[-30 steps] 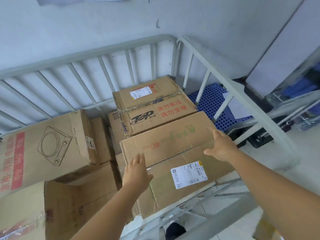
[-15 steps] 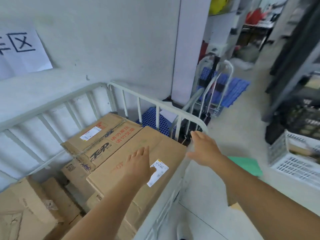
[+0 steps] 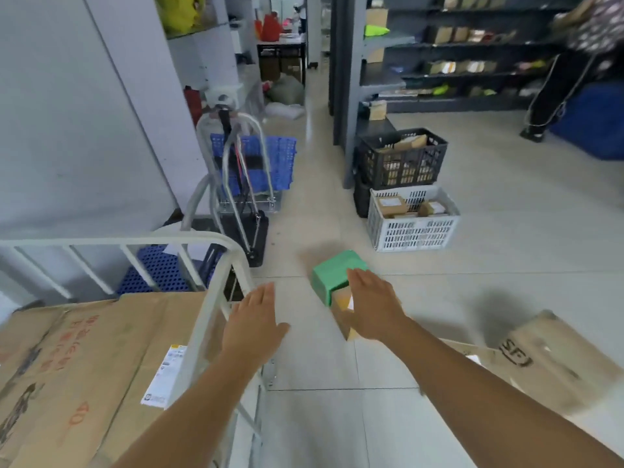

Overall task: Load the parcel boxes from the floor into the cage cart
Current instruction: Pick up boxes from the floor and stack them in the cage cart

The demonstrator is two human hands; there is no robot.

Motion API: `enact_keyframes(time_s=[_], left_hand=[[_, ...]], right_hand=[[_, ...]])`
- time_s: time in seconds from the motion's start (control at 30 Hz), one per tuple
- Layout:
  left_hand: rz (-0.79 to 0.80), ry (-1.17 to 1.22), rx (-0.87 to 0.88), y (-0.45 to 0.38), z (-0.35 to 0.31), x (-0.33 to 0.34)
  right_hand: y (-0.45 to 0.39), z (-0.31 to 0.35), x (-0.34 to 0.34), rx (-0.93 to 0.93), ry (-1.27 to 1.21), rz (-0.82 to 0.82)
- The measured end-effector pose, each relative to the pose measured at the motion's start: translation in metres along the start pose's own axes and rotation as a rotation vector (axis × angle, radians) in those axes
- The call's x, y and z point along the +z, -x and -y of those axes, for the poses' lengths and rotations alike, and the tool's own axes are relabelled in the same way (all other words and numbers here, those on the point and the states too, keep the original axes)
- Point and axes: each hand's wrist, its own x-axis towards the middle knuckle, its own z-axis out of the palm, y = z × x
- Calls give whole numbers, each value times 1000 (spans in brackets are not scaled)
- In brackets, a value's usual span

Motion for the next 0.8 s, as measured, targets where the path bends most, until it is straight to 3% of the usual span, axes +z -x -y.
enact_keyframes(time_s=[0.43,0.8], left_hand=[[211,-150,333,-7,-208,83],[375,-89,579,-19,-363,145]], right_hand=[[135,-222,24,449,-67,86],[222,-347,42,825,-239,63]])
